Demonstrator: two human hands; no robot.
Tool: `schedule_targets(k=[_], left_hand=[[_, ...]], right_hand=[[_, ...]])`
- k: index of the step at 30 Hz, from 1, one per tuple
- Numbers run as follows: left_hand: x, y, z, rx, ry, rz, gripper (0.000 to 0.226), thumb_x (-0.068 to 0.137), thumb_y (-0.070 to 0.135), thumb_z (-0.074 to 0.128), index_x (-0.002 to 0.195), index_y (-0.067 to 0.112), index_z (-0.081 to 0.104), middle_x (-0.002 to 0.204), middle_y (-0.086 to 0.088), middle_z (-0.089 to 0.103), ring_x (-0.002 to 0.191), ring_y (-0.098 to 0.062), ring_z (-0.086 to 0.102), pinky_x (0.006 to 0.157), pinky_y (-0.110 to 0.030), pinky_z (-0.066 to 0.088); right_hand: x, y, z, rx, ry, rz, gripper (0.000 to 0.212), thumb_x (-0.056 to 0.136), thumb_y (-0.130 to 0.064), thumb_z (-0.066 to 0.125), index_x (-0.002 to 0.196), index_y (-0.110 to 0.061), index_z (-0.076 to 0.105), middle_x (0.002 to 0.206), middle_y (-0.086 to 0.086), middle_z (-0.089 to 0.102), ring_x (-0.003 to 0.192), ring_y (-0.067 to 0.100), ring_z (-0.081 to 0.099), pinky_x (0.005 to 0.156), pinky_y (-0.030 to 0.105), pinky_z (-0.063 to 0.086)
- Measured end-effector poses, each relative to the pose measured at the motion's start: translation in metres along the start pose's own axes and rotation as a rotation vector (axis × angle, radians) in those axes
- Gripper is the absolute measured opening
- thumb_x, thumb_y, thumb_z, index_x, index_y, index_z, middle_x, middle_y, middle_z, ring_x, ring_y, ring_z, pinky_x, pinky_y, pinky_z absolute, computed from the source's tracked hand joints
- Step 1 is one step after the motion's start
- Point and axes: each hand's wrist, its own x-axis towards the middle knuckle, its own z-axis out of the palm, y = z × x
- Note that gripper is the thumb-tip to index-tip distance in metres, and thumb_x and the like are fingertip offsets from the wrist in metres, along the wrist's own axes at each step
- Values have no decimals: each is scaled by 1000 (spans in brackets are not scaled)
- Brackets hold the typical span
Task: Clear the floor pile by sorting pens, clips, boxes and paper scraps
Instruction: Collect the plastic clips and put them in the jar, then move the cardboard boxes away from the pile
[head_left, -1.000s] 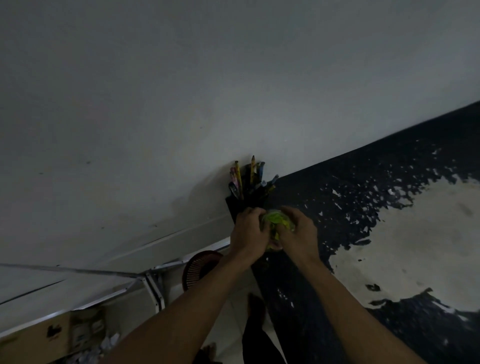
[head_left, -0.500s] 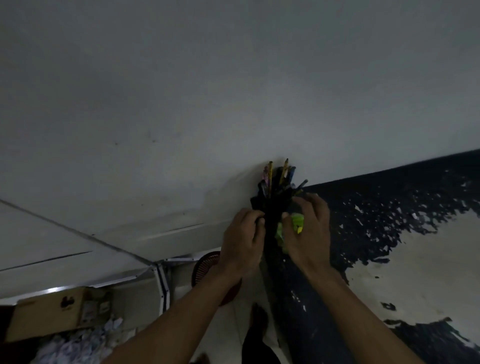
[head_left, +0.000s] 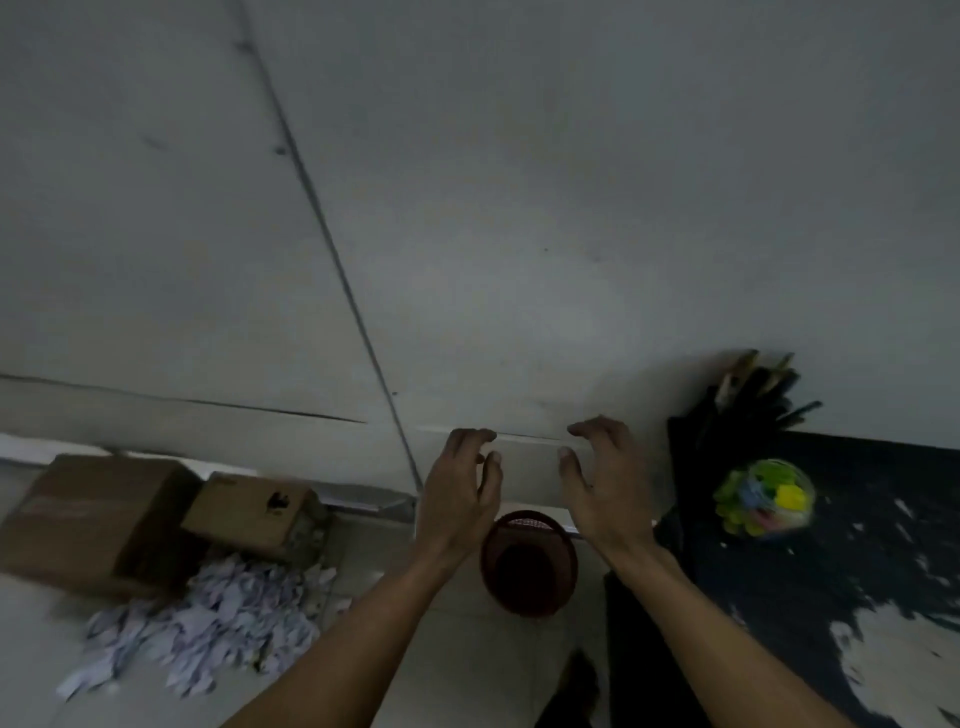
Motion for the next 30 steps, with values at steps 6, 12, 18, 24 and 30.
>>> schedule_targets(k=[6, 12, 18, 24, 30], left_hand=[[-69, -52, -105, 57, 155, -134, 27, 95, 21, 51, 119, 11, 60, 112, -4, 58, 85, -6, 55, 73, -27, 50], [-151, -99, -190, 117, 303, -291, 21, 94, 23, 53, 111, 15, 62, 106, -4, 59, 88, -14, 57, 75, -29, 49], [-221, -140, -270, 134, 435, -480, 15, 95, 23, 54, 107, 20, 61, 101, -1, 59, 87, -14, 58, 74, -37, 53], [-249, -183, -326, 113, 491, -629, 25, 93, 25, 55, 117, 23, 59, 112, 2, 61, 93, -10, 59, 80, -35, 55], [-236, -238, -378, 94, 473, -697, 25, 94, 23, 55, 118, 20, 59, 115, 1, 61, 101, -11, 58, 84, -36, 55]], right_hand=[[-54, -80, 69, 50, -177, -127, 23, 91, -21, 62, 113, -14, 63, 113, 4, 59, 108, 18, 55, 89, 24, 40], [-110, -147, 134, 107, -363, -273, 22, 89, -17, 66, 110, -11, 66, 105, 7, 63, 98, 22, 60, 85, 25, 44], [-160, -219, 199, 127, -548, -373, 20, 88, -21, 66, 106, -12, 67, 102, 7, 65, 97, 23, 62, 85, 32, 48], [-182, -270, 256, 129, -662, -373, 24, 91, -24, 63, 112, -13, 65, 108, 4, 63, 99, 13, 55, 83, 25, 41], [-174, -302, 324, 108, -753, -285, 27, 93, -26, 61, 117, -14, 63, 112, 3, 63, 98, 12, 56, 83, 25, 45]])
